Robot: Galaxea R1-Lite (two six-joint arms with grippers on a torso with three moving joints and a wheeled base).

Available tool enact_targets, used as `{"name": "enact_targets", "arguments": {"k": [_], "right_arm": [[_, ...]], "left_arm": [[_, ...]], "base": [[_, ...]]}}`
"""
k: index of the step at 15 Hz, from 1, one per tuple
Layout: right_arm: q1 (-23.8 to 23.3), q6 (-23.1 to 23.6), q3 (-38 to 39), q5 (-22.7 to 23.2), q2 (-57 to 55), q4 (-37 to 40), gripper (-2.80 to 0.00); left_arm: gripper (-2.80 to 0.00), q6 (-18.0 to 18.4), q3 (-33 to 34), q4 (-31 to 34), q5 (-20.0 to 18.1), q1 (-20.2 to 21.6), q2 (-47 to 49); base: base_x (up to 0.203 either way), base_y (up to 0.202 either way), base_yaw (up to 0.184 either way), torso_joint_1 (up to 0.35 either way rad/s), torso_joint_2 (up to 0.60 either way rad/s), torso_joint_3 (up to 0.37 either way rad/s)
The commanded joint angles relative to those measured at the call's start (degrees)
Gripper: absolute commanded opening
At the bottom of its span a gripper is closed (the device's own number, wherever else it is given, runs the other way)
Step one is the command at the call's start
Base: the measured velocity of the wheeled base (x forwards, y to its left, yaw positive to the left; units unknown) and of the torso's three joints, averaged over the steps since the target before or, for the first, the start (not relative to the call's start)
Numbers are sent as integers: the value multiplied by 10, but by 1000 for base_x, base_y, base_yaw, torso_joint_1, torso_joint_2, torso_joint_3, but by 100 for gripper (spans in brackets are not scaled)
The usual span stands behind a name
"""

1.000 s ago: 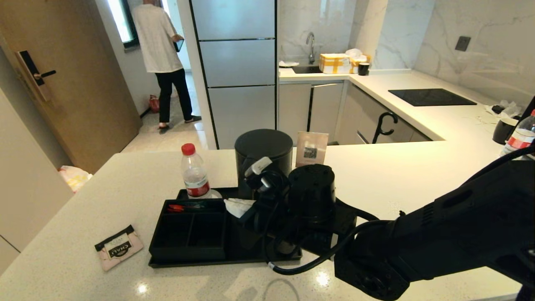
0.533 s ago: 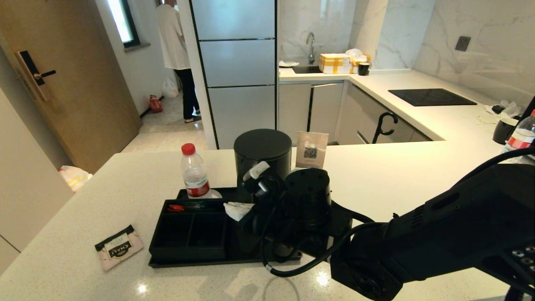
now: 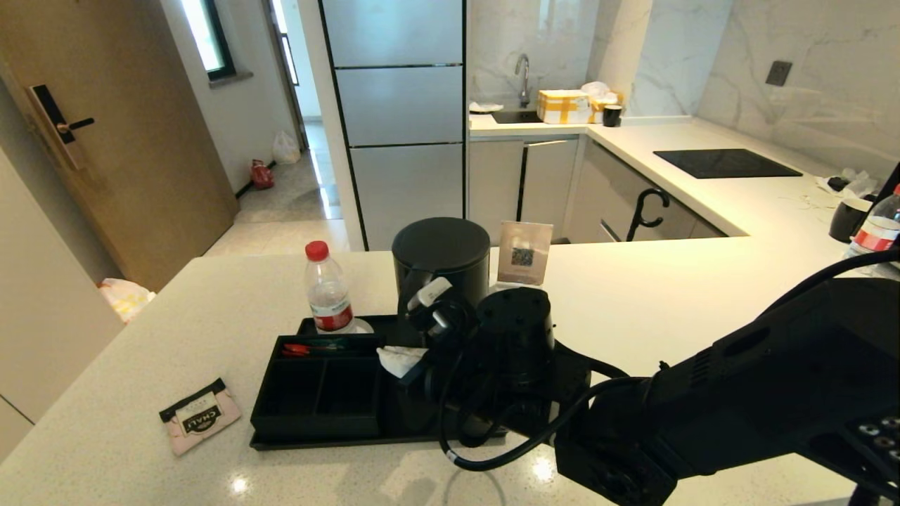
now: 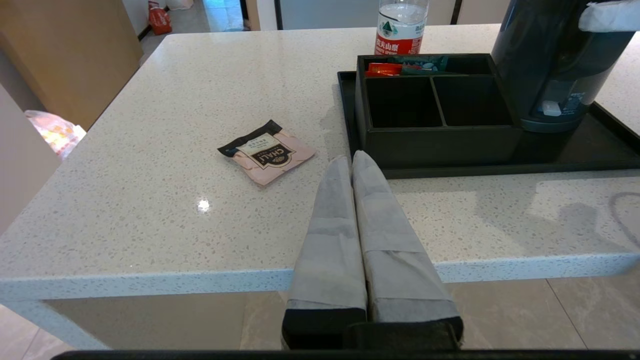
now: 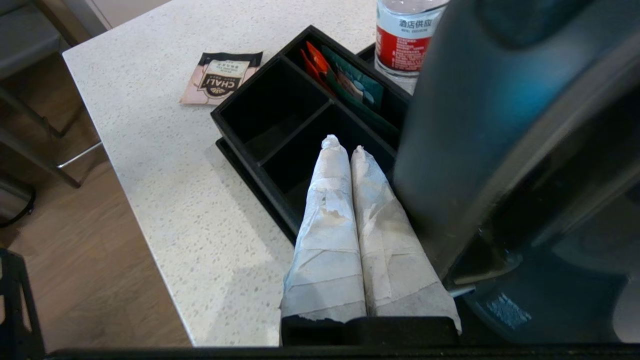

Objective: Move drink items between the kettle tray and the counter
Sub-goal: Pick up the kettle

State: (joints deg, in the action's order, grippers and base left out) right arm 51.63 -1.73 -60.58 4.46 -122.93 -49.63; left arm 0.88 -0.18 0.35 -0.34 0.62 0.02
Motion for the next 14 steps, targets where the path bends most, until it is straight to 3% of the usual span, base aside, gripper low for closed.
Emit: {"name": "enact_targets", "arguments": {"k": [1,9,12,14], "right_arm": [[21,-3,25,3,31,0,-280],[48,-34,128,3,154,2,-280],[42,-40,144,3,193,21,-280],[14,-36,144,13,197,37,-280]], "left_arm": [[-280,0,0,0,0,1,0],[-280,0,0,0,0,1,-1],[-280,0,0,0,0,1,-1],[-280,0,0,0,0,1,0]], "base": [[0,0,0,0,0,0],[0,0,0,0,0,0],[0,0,0,0,0,0],[0,0,0,0,0,0]]}}
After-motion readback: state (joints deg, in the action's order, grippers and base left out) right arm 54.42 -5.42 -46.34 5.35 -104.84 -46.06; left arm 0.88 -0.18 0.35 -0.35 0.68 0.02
